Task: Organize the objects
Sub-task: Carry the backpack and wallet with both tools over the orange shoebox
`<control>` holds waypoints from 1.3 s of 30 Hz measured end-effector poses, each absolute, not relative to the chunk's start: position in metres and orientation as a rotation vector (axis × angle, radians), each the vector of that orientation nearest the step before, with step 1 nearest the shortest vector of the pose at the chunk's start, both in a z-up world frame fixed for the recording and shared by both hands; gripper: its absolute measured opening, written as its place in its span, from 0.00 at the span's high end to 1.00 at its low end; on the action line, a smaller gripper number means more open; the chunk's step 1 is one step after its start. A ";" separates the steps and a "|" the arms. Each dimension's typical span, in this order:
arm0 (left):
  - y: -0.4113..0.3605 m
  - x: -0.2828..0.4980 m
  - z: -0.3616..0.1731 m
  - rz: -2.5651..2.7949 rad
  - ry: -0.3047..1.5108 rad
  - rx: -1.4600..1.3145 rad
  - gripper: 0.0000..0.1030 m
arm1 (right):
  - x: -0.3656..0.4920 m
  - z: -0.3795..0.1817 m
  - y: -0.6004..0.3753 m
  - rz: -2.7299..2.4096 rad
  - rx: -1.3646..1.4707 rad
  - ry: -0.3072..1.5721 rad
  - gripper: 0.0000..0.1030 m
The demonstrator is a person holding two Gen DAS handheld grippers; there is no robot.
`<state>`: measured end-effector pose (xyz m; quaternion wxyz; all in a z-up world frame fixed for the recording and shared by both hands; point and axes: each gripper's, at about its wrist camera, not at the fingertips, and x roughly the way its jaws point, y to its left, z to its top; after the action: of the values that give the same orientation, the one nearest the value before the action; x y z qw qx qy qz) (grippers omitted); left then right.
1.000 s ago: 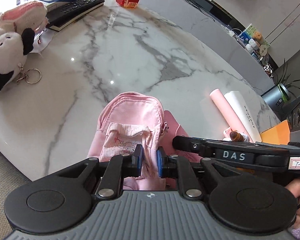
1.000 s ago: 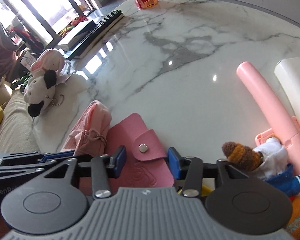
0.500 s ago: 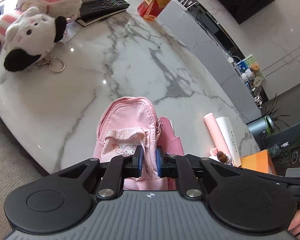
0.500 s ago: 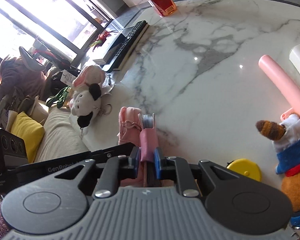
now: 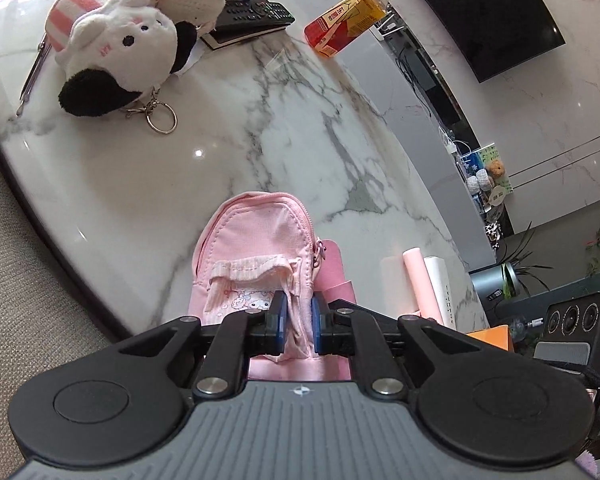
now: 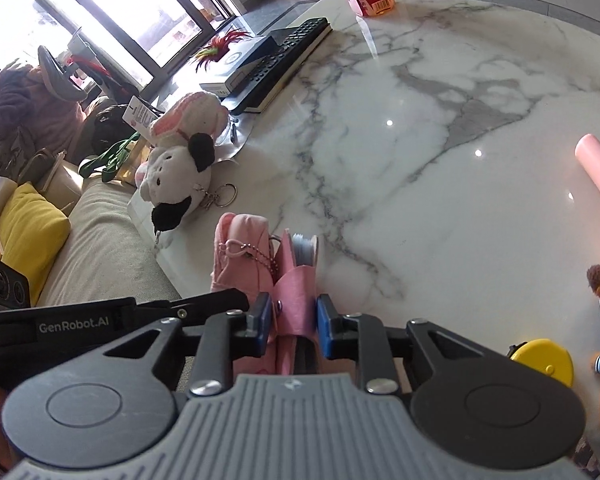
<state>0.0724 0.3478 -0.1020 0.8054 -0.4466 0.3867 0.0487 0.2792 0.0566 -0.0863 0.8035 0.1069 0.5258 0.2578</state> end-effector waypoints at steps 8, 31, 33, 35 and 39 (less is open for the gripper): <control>0.331 0.070 -0.076 0.079 0.806 -0.872 0.86 | 0.256 -0.053 0.051 0.528 0.186 1.034 0.83; 0.113 0.099 0.029 -0.401 0.718 -0.594 0.86 | 0.075 0.075 -0.163 0.202 0.378 0.659 0.83; 0.090 0.105 0.029 -0.457 0.731 -0.580 0.86 | 0.059 0.078 -0.189 0.159 0.416 0.640 0.83; 0.066 0.111 0.029 -0.504 0.745 -0.553 0.86 | 0.044 0.078 -0.214 0.120 0.459 0.625 0.83; 0.022 0.125 0.022 -0.569 0.792 -0.477 0.86 | 0.019 0.070 -0.254 0.032 0.517 0.611 0.83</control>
<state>0.1251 0.0215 0.0218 0.8563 -0.2270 0.3768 -0.2707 0.0190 -0.2538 0.0698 0.9208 0.2518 0.2975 0.0153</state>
